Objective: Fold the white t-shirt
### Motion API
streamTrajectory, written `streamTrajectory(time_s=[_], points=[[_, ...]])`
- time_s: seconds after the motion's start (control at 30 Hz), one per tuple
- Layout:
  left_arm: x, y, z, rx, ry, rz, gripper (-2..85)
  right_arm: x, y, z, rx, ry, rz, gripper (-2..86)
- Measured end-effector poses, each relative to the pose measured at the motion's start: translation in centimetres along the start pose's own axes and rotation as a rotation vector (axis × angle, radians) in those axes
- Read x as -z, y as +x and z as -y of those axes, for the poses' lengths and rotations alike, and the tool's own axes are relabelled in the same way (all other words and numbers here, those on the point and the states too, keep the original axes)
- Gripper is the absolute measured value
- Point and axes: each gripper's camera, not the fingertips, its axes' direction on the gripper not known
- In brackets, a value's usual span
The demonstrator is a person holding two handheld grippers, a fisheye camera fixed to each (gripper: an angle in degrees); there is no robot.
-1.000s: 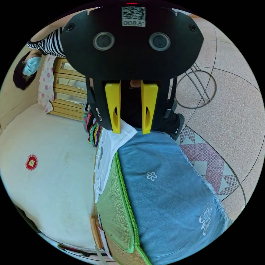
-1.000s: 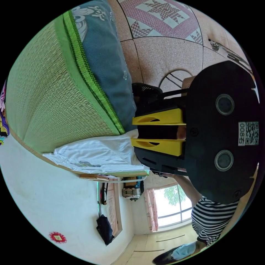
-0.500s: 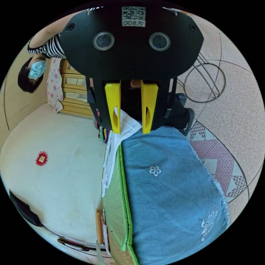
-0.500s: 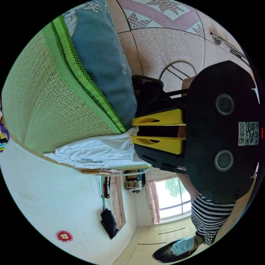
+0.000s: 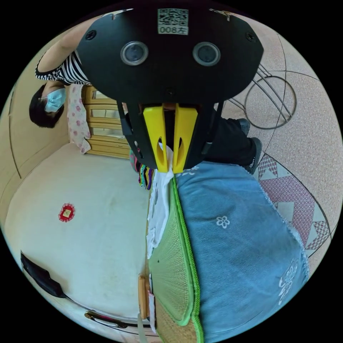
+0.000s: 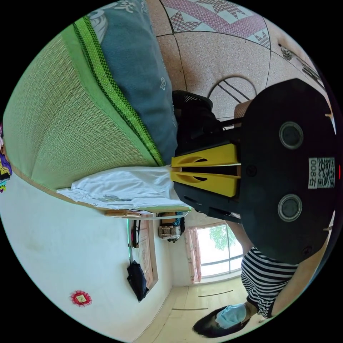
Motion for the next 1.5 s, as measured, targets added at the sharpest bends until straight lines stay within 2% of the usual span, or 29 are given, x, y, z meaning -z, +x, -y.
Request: streamTrajectory(time_s=[0.6,0.9,1.5], points=[[1.4,2.7,-2.3,-0.121,0.006,-0.087,1.1,2.9,-2.1,-2.2,0.143,0.01,0.068,1.6],[1.1,2.2,-3.7,-0.087,0.023,-0.057,1.1,1.1,2.5,-2.1,0.056,-0.024,-0.012,3.6],[-0.3,3.0,-5.2,-0.068,0.017,-0.003,1.0,0.9,8.4,-2.1,0.001,0.081,0.284,7.8]])
